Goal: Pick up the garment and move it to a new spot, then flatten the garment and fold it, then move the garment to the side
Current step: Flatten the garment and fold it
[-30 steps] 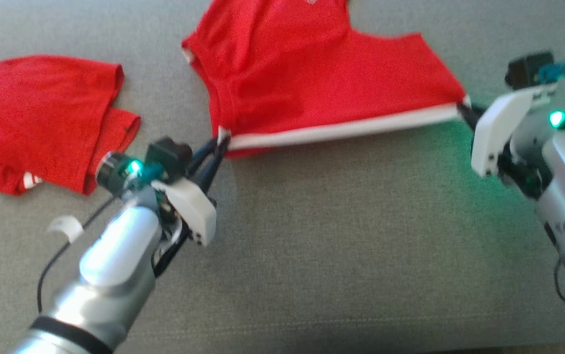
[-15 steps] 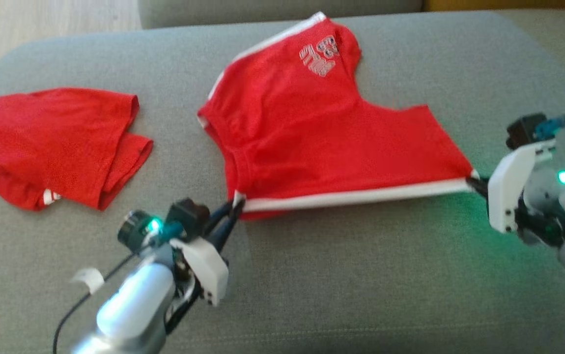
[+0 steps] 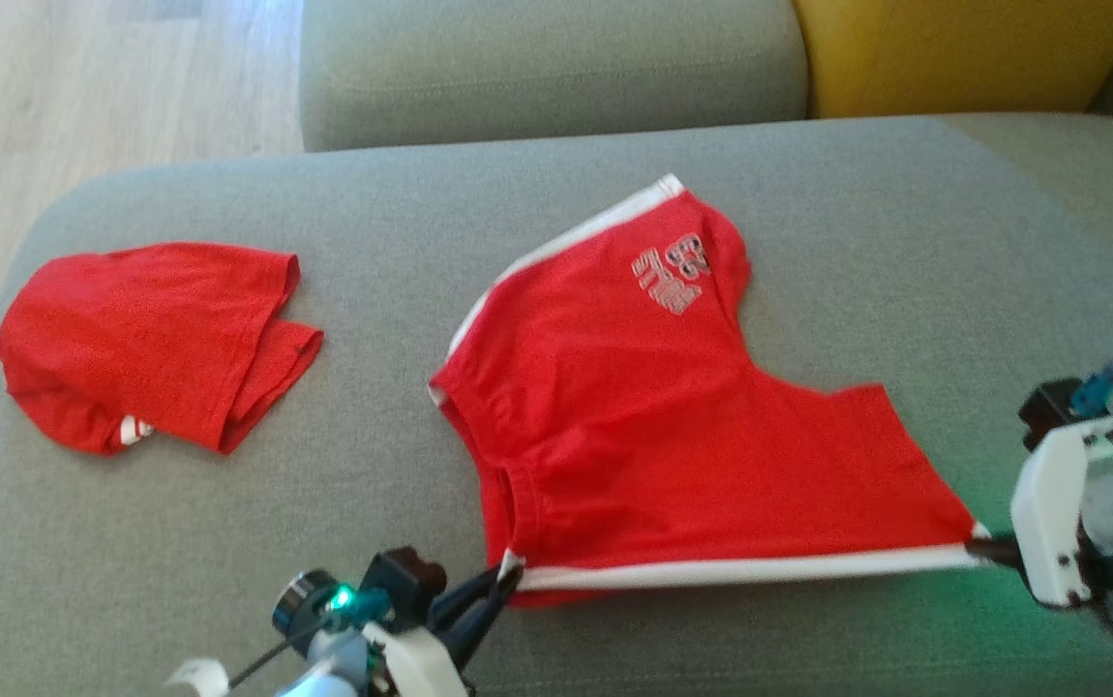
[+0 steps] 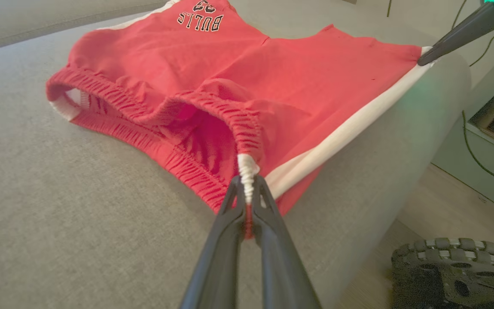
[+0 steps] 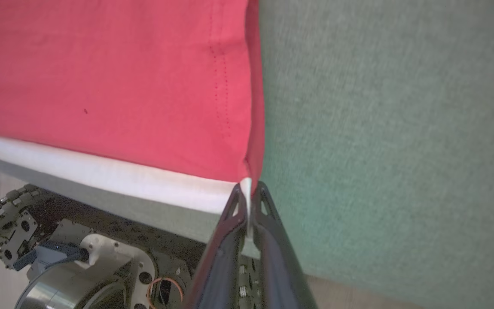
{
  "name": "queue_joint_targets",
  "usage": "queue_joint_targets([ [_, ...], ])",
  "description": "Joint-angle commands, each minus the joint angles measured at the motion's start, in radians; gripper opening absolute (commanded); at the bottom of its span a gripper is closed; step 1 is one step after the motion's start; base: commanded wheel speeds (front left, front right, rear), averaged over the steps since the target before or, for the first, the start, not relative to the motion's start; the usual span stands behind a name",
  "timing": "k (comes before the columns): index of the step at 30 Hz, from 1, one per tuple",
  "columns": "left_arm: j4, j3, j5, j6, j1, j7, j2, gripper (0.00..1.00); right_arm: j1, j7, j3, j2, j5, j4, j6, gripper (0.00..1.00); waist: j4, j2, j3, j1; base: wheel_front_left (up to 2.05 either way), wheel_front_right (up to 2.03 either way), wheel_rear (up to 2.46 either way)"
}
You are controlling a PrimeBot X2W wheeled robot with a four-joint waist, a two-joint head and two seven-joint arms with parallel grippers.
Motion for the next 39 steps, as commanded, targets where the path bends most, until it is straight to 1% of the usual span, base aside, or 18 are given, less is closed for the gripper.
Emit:
queue_joint_targets([
  [1, -0.034, 0.040, -0.017, 0.008, -0.019, 0.008, 0.062, 0.00, 0.016, 0.019, -0.018, -0.088, 0.008, -0.015, -0.001, 0.00, 0.001, -0.0001, -0.009, 0.0001, 0.00, 0.00, 0.00],
  [7, -0.162, 0.026, -0.047, 0.014, 0.050, 0.069, 0.097, 0.00, 0.095, 0.096, -0.059, -0.153, 0.039, -0.098, -0.001, 0.00, 0.005, -0.0001, -0.016, 0.0001, 0.00, 0.00, 0.00],
  [10, -0.216, 0.021, -0.042, 0.021, 0.055, 0.092, 0.120, 0.00, 0.102, 0.101, -0.110, -0.156, 0.040, -0.120, -0.001, 0.00, 0.012, -0.0001, -0.009, 0.0001, 0.00, 0.00, 0.00],
  [12, -0.246, 0.027, -0.040, 0.030, 0.049, 0.097, 0.130, 0.00, 0.095, 0.101, -0.141, -0.148, 0.026, -0.133, -0.001, 0.00, 0.016, -0.0001, -0.003, 0.0001, 0.00, 0.00, 0.00],
  [17, -0.312, 0.069, -0.046, 0.061, 0.004, 0.095, 0.138, 0.00, 0.041, 0.103, -0.239, -0.097, 0.002, -0.166, -0.001, 0.00, 0.036, -0.0001, 0.032, 0.0001, 0.00, 0.00, 0.00],
  [18, -0.312, 0.069, -0.046, 0.061, 0.004, 0.095, 0.138, 0.00, 0.041, 0.103, -0.239, -0.097, 0.002, -0.166, -0.001, 0.00, 0.036, -0.0001, 0.032, 0.0001, 0.00, 0.00, 0.00],
  [20, -0.328, 0.083, -0.047, 0.067, -0.020, 0.095, 0.138, 0.00, 0.004, 0.109, -0.275, -0.078, -0.020, -0.176, -0.001, 0.00, 0.047, -0.0001, 0.047, 0.0001, 0.00, 0.00, 0.00],
  [24, -0.344, 0.099, -0.046, 0.069, -0.075, 0.097, 0.129, 0.00, -0.088, 0.135, -0.346, -0.027, -0.064, -0.174, -0.001, 0.00, 0.072, -0.0001, 0.089, 0.0001, 0.00, 0.00, 0.00],
  [31, -0.328, 0.109, -0.036, 0.056, -0.192, 0.082, 0.084, 0.00, -0.261, 0.203, -0.447, 0.067, -0.159, -0.115, -0.001, 0.00, 0.135, -0.0001, 0.197, 0.0001, 0.00, 0.00, 0.00],
  [34, -0.297, 0.114, -0.031, 0.052, -0.244, 0.063, 0.055, 0.00, -0.332, 0.233, -0.496, 0.110, -0.193, -0.079, -0.001, 0.00, 0.167, -0.0001, 0.250, 0.0001, 0.00, 0.00, 0.00],
  [39, -0.225, 0.107, -0.025, 0.038, -0.327, 0.030, 0.003, 0.00, -0.442, 0.266, -0.553, 0.161, -0.285, -0.030, -0.001, 0.00, 0.220, -0.0001, 0.337, 0.0001, 0.00, 0.00, 0.00],
])
